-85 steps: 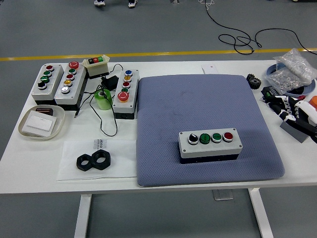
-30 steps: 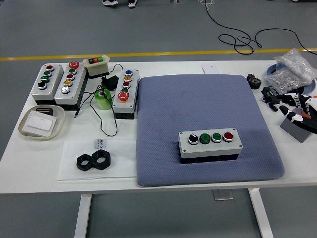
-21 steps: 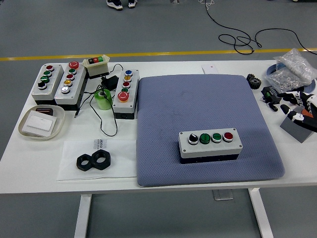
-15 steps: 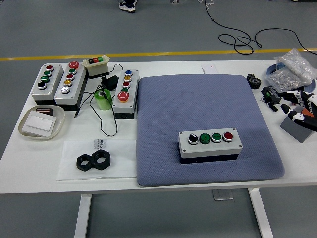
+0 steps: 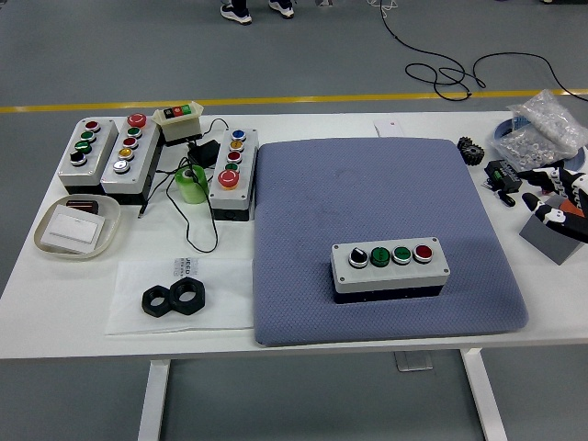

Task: Pick up the button,place it on the desk,press the button,press the button

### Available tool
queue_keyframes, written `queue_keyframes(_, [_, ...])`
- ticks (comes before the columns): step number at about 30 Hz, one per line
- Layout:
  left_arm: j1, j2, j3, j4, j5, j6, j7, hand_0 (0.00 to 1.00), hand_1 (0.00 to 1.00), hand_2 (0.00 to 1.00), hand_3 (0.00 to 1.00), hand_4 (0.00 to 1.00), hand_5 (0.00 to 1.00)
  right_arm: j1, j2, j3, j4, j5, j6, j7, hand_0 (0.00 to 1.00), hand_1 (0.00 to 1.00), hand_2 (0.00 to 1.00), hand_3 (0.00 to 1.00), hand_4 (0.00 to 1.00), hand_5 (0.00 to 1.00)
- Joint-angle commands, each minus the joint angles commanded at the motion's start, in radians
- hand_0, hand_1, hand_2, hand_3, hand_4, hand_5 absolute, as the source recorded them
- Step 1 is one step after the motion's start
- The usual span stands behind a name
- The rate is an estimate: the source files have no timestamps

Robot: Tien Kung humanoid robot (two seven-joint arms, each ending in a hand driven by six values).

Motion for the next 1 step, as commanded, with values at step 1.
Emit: queue_keyframes(1, [0.0, -0.001, -0.002, 0.0, 0.002, 0.0, 0.0, 0.744, 0.909, 0.958, 0.802, 0.557, 0.998, 0.0, 0.0, 0.001, -0.001, -0.002, 0.0, 0.0, 0.938, 0.872, 0.835, 0.764, 0.647, 0.542])
